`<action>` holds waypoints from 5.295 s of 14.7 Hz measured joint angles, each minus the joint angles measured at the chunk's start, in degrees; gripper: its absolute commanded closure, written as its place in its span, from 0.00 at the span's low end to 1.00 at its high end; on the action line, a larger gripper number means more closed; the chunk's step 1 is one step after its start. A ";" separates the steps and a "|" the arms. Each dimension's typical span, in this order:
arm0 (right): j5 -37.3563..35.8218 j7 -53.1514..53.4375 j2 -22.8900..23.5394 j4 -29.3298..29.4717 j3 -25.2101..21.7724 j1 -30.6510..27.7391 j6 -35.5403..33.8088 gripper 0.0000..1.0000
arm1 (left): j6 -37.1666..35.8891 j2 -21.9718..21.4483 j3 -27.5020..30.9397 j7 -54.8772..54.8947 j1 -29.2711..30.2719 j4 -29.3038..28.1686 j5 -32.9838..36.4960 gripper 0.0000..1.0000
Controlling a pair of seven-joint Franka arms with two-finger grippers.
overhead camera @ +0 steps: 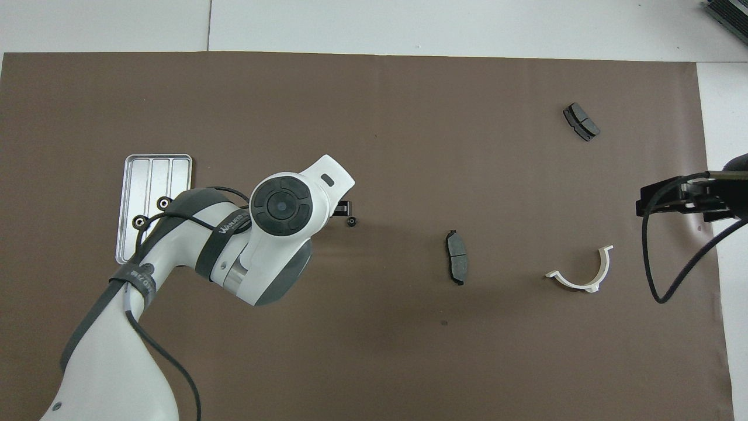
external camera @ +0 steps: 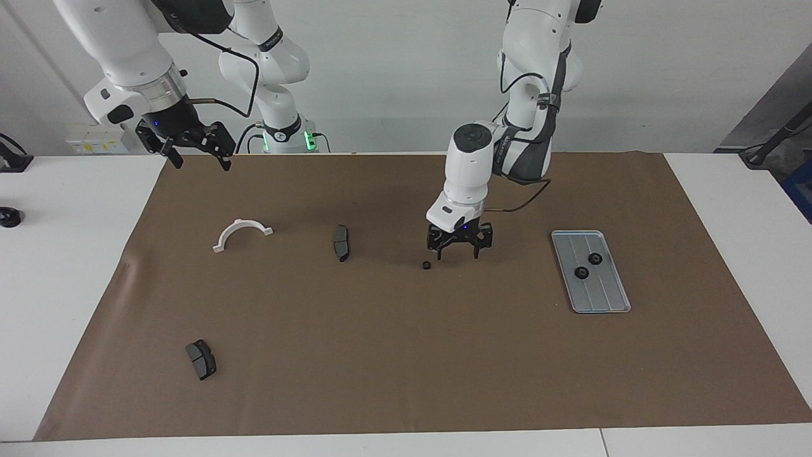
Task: Pick bearing gear from pile to tray
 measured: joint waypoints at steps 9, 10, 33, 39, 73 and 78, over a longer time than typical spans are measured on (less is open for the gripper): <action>0.19 0.04 0.00 -0.04 0.51 0.24 0.01 0.00 | 3.57 6.08 -0.06 -1.84 -3.02 3.22 -0.02 0.18; 0.19 0.04 0.00 -0.04 0.53 0.24 0.01 0.00 | 3.75 6.31 -0.08 -1.84 -3.20 3.12 -0.02 0.19; 0.19 0.04 0.00 -0.04 0.52 0.23 0.01 0.00 | 0.35 5.14 1.65 -4.11 -2.15 1.53 -0.20 1.00; 0.19 0.04 0.00 -0.04 0.52 0.23 0.01 0.00 | -3.95 -1.60 2.39 7.79 11.85 1.37 -0.19 1.00; 0.19 0.04 0.00 -0.04 0.52 0.23 0.01 0.00 | 5.35 -6.64 1.57 36.73 31.41 -3.76 -4.06 0.00; 0.19 0.04 0.00 -0.04 0.52 0.23 0.01 0.00 | -9.77 -8.69 0.49 36.87 31.37 4.19 -4.09 0.00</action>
